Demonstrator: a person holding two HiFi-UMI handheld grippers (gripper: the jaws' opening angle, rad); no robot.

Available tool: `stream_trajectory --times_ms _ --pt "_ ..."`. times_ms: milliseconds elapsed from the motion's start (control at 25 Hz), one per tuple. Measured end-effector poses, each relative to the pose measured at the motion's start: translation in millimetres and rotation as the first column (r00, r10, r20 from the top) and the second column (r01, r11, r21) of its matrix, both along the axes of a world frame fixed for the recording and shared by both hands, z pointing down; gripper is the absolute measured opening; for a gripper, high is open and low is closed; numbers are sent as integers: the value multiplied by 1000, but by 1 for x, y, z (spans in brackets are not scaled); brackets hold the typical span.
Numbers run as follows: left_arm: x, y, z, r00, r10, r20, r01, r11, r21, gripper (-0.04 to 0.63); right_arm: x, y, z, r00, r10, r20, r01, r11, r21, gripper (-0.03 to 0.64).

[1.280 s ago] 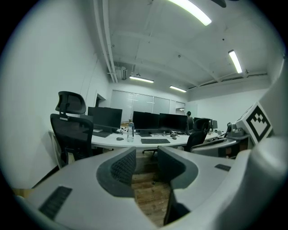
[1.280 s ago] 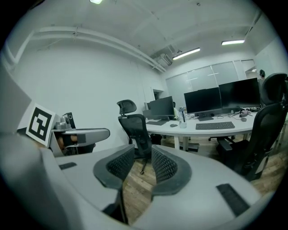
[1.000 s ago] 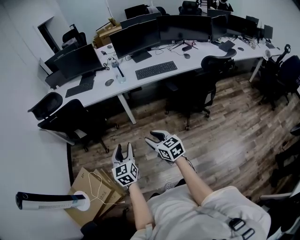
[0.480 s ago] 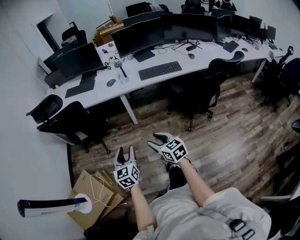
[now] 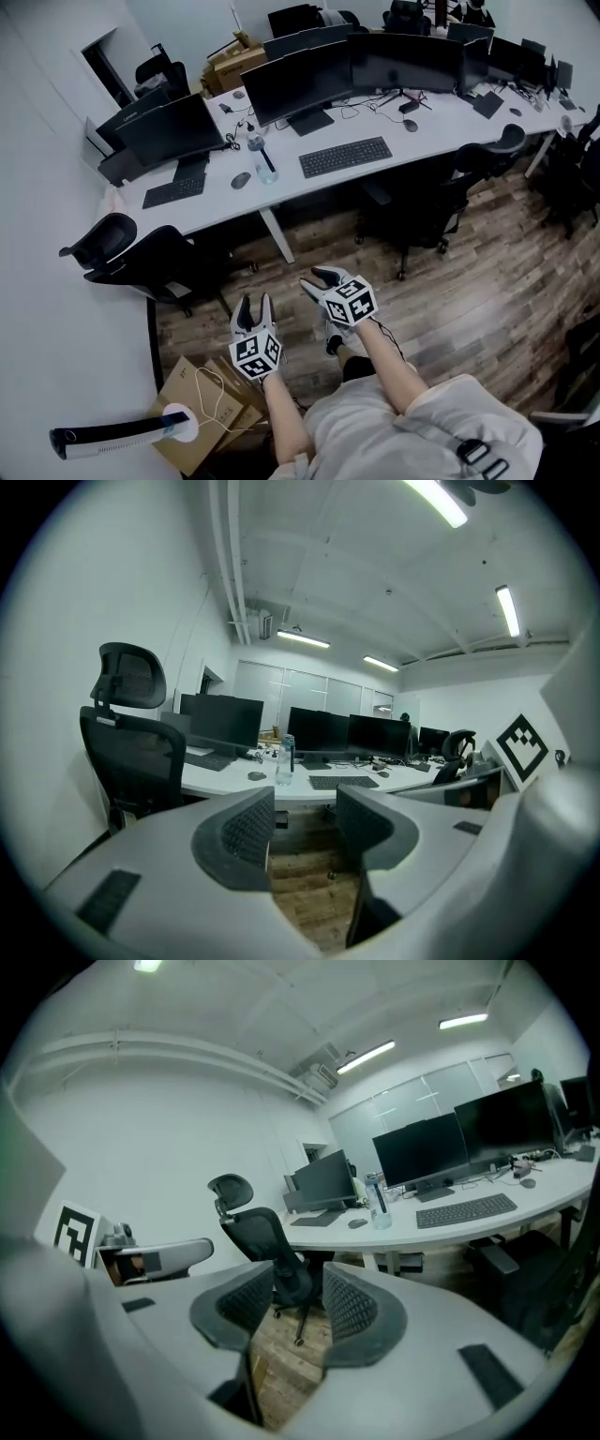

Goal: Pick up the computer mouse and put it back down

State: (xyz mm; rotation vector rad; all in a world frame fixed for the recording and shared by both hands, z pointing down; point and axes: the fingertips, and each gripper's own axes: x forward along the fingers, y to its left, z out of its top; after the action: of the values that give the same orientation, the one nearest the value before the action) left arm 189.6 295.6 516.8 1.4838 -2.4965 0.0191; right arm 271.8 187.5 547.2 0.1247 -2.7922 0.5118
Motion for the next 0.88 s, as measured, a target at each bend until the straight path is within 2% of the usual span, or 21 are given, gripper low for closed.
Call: stream_trajectory --times_ms 200,520,880 --pt "-43 -46 9 1000 17 -17 -17 1000 -16 210 -41 -35 15 998 -28 -56 27 999 -20 195" --pt "-112 -112 -1 1000 23 -9 -23 999 -33 210 -108 -108 -4 999 -17 -48 17 1000 -3 210" --pt "-184 -168 5 1000 24 -17 -25 998 -62 210 -176 -162 2 998 -25 -58 24 999 -22 218"
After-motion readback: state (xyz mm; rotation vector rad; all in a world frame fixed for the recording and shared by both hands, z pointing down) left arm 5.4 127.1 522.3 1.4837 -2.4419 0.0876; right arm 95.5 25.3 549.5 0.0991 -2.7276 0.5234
